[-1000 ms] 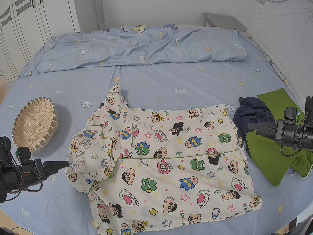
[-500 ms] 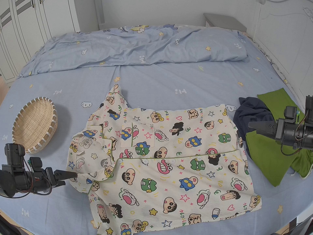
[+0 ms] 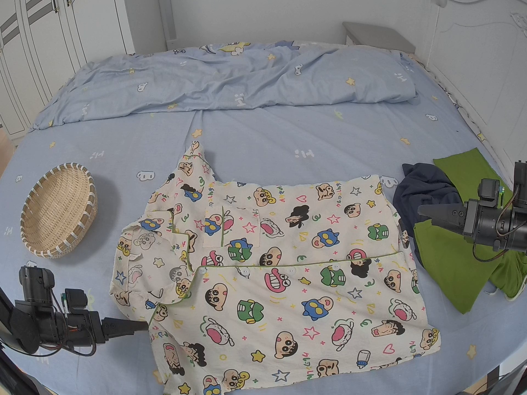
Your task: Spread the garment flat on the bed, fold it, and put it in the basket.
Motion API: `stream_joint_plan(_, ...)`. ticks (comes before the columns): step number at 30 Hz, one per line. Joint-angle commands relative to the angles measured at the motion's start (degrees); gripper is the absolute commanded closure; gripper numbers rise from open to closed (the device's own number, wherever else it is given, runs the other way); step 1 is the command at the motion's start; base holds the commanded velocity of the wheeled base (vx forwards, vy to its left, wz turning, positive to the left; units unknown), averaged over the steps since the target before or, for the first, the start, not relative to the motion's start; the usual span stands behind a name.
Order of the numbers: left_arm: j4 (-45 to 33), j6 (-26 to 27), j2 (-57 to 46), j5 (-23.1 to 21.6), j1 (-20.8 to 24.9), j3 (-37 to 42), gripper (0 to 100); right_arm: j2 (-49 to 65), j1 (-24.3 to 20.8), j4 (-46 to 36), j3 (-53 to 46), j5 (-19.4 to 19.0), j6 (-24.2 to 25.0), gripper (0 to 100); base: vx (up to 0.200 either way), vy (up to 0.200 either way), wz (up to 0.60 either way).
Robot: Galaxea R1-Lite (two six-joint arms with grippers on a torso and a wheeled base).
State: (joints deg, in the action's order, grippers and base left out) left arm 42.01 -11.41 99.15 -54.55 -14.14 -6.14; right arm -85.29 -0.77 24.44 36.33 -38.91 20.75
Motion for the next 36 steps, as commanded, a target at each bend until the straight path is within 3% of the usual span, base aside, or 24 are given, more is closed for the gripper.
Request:
stream_joint_plan(1,-0.1,3.9,1.3,-2.8,1.3,3.3,0,-0.3,0.1,0.1,0.0,0.0,0.1,0,0.000,0.000,0.00)
stream_joint_plan(6,1.7,12.5,7.6,-3.8,6.3,6.0,0,-0.8,0.0,0.1,0.0,0.0,0.1,0,0.000,0.000,0.00)
stream_joint_plan(19,1.5,12.3,7.9,-3.1,9.4,6.1,0,-1.0,-0.1,0.2,-0.1,0.1,0.3,0,0.000,0.000,0.00)
stream_joint_plan(26,1.1,12.6,6.9,7.5,10.7,6.1,0,-1.0,-0.1,0.2,-0.1,0.0,0.3,0,0.000,0.000,0.00)
stream_joint_plan(36,3.4,10.6,7.2,8.0,17.1,6.1,0,-0.9,-0.2,0.2,-0.1,0.0,0.3,0,0.000,0.000,0.00)
